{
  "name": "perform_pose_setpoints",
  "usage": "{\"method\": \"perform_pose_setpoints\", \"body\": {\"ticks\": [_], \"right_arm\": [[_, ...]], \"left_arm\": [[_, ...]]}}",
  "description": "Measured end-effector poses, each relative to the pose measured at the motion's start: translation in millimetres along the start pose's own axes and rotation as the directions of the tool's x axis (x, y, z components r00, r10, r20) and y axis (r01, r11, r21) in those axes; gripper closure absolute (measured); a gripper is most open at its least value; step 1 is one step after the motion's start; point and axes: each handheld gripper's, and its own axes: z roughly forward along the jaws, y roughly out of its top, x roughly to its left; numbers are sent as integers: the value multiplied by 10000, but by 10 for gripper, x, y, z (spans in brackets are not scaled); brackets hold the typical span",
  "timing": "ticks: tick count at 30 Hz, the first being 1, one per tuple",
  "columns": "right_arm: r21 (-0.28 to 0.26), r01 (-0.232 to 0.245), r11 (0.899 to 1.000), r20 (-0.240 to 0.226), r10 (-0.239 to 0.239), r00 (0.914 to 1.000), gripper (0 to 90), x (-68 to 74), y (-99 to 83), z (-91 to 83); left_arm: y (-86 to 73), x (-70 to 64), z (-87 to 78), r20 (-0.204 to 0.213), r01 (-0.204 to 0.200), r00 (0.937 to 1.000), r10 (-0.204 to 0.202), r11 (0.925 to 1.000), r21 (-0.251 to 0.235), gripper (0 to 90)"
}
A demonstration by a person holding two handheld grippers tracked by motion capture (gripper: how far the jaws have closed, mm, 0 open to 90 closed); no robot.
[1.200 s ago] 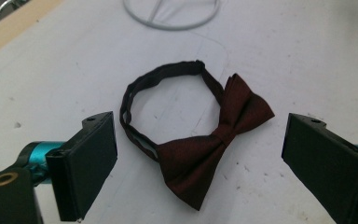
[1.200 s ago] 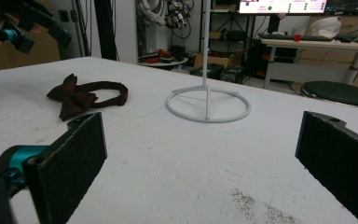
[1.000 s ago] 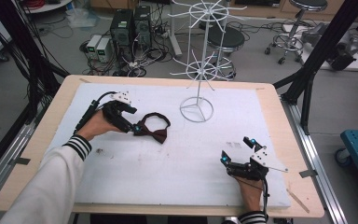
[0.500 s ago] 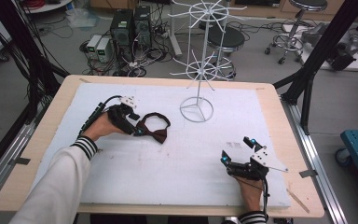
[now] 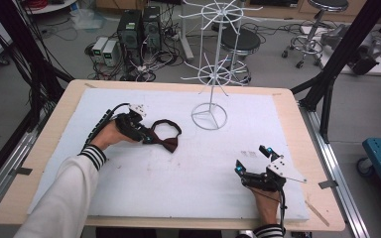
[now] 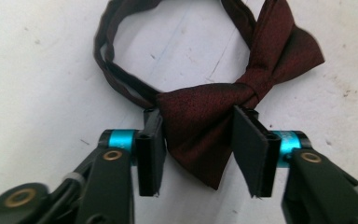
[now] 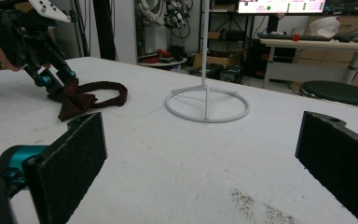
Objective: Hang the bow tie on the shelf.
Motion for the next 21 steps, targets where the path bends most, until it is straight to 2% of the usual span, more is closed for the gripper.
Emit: {"method": "perform_pose_setpoints", "body": {"ticks": [4,6,9,11,13,16,21], "right_arm": [[43,3,10000,-51,-3,10000,12,7,0,-1],[30,90,10000,-7,-90,10000,12,8,1,1],[97,85,9999,-36,-85,10000,11,20,3,4],[160,152,9998,-74,-150,9999,12,18,5,9],[202,174,9996,-55,-173,9998,11,26,5,12],[183,186,9997,-53,-185,9998,11,23,5,14],[147,173,9997,-28,-173,9998,11,13,6,14]], "left_arm": [[16,-22,-39,-169,248,9995,-249,9997,-58,759],[22,-25,-49,-189,132,9997,-131,9999,26,812],[40,-68,-53,-384,273,9989,-273,9996,8,826],[56,-86,-64,-462,149,9988,-145,9998,96,831],[67,-113,-66,-378,185,9991,-188,9998,-95,834],[83,-133,-88,-355,-42,9994,41,10000,-12,836],[91,-160,-114,-326,-99,9994,94,9998,-166,842]]}}
